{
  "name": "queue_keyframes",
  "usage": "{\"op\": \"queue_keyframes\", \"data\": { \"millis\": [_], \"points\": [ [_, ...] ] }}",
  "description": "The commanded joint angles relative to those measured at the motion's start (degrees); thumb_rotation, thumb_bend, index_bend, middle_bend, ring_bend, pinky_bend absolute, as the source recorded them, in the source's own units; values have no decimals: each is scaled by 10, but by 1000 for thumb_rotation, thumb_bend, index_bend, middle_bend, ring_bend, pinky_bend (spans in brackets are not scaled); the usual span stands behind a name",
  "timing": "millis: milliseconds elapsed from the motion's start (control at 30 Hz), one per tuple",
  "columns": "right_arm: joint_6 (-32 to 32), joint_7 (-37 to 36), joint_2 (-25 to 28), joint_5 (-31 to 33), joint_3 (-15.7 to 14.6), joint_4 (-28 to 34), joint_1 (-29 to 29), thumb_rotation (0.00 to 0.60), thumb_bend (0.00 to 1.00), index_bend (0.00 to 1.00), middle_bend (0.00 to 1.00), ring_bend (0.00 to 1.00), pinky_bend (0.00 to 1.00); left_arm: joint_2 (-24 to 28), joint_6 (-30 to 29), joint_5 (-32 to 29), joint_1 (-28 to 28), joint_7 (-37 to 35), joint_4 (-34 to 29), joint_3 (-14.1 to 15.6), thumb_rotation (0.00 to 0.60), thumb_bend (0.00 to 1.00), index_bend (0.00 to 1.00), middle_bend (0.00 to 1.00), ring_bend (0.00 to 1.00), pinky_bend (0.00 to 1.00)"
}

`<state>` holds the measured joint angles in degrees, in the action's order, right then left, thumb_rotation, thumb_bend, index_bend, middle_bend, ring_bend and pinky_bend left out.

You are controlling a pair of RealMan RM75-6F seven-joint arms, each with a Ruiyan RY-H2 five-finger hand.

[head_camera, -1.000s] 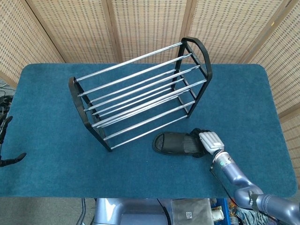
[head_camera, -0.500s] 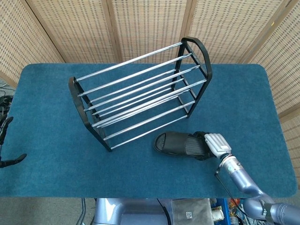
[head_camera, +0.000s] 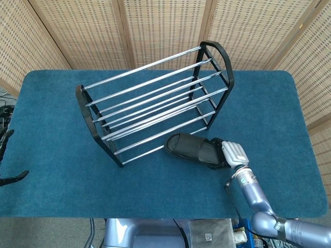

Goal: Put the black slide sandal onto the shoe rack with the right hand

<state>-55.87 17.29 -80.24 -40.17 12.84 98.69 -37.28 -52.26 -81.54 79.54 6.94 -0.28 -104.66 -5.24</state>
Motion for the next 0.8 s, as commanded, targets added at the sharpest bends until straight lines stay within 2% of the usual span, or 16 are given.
{"op": "queue_keyframes", "data": {
  "millis": [33, 267, 533, 667, 800],
  "points": [
    [-59, 63, -63, 109, 48, 16, -55, 600, 489, 594, 655, 531, 588, 1, 8, -7, 4, -3, 1, -2, 600, 35, 0, 0, 0, 0],
    [-109, 115, -128, 198, 93, -30, -113, 600, 509, 601, 660, 538, 594, 4, 21, -18, 9, -18, 9, -5, 600, 35, 0, 0, 0, 0],
    [-145, 154, -184, 255, 116, -76, -150, 600, 516, 601, 661, 538, 594, 5, 32, -27, 14, -22, 12, -7, 600, 35, 0, 0, 0, 0],
    [-186, 156, -232, 296, 151, -120, -168, 600, 522, 606, 665, 541, 594, 6, 37, -32, 17, -28, 14, -9, 600, 35, 0, 0, 0, 0],
    [-201, 163, -254, 309, 173, -144, -178, 600, 529, 606, 666, 543, 594, 7, 42, -34, 19, -30, 16, -9, 600, 35, 0, 0, 0, 0]
  ]
}}
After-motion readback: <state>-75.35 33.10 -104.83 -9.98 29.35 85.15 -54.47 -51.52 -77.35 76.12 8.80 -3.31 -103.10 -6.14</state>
